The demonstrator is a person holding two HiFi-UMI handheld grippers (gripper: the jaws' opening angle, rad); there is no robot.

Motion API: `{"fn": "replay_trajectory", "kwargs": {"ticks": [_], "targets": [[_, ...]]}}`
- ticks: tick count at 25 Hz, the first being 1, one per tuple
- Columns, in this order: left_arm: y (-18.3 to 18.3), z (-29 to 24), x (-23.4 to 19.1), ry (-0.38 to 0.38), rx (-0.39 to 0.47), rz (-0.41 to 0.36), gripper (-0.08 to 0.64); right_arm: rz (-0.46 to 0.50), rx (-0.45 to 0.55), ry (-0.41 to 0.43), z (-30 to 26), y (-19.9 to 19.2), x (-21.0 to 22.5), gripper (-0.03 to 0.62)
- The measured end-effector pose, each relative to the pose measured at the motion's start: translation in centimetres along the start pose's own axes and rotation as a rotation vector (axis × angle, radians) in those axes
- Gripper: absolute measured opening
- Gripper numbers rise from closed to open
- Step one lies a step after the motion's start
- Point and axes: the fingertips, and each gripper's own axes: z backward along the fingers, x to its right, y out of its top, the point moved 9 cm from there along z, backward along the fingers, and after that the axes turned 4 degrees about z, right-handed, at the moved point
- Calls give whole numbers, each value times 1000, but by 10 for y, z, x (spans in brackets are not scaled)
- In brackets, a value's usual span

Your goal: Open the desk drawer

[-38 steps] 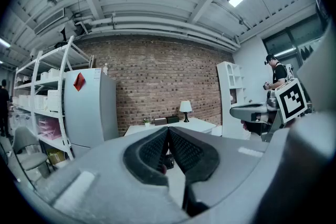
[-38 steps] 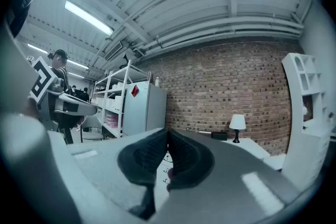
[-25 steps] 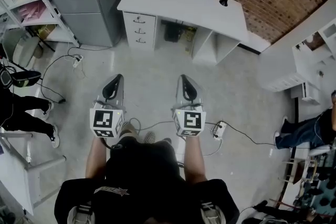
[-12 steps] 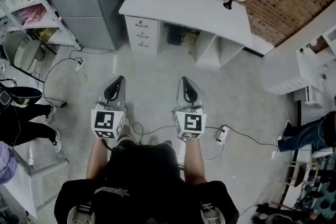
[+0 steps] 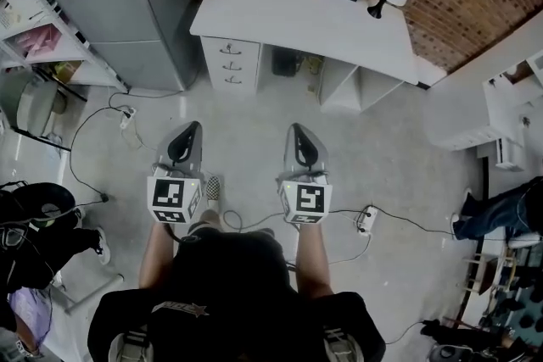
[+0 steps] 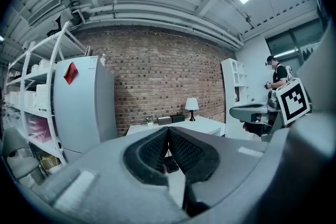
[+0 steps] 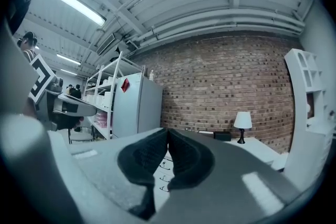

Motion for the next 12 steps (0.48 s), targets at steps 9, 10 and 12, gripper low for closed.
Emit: {"fn": "replay_trajectory", "kwargs": {"ticks": [9, 10, 12], "targets": [[10, -85, -85, -98, -25, -15, 11, -15, -41, -86, -100, 3, -23, 3], [11, -95, -93, -110, -26, -17, 11, -16, -45, -95, -110, 2, -25, 3], [10, -113, -108, -134, -30, -18, 11, -16, -56, -114, -129, 1, -28, 3]]}}
